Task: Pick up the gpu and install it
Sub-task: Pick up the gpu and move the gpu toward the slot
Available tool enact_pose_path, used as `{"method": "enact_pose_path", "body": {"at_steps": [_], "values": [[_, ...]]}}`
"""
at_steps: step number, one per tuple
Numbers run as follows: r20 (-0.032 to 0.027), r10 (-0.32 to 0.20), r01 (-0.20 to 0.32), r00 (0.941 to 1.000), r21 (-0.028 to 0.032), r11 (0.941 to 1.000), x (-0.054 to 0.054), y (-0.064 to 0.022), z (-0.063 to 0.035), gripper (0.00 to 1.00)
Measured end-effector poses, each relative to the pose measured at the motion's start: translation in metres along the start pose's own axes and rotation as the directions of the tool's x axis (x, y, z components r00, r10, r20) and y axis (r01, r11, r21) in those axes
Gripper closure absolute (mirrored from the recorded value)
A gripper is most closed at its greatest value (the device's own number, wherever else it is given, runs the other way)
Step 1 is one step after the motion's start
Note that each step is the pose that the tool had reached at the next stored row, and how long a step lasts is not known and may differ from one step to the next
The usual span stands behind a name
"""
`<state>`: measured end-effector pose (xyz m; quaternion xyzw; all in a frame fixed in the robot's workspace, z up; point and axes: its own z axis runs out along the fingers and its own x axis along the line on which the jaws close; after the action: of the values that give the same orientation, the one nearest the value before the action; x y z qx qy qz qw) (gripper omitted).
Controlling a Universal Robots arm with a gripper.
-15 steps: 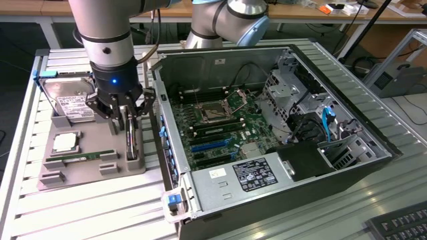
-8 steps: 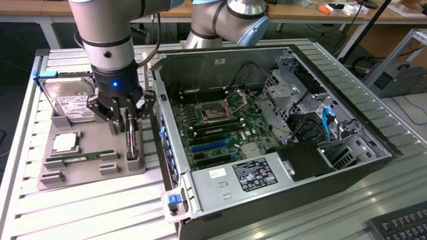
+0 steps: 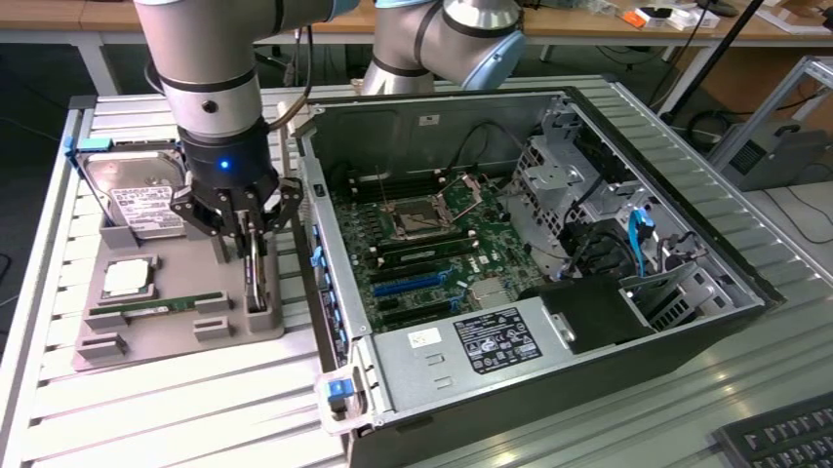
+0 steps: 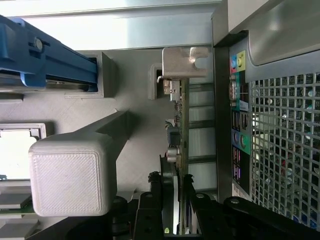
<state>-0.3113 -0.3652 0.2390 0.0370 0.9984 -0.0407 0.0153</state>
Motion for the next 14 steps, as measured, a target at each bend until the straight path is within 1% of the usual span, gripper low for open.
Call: {"method": "enact_pose_path", "body": {"at_steps": [8, 11, 14], "values": [[0.0001, 0.000, 0.000, 1.0000, 0.0000, 1.0000, 0.000, 0.0000, 0.0000, 0.73], [0.0001, 0.000, 0.000, 1.0000, -0.0006, 1.0000, 0.000, -0.0006, -0.0076, 0.73], [0.0000, 0.000, 0.000, 1.0000, -0.0006, 1.0000, 0.000, -0.0009, -0.0117, 0.73]]}}
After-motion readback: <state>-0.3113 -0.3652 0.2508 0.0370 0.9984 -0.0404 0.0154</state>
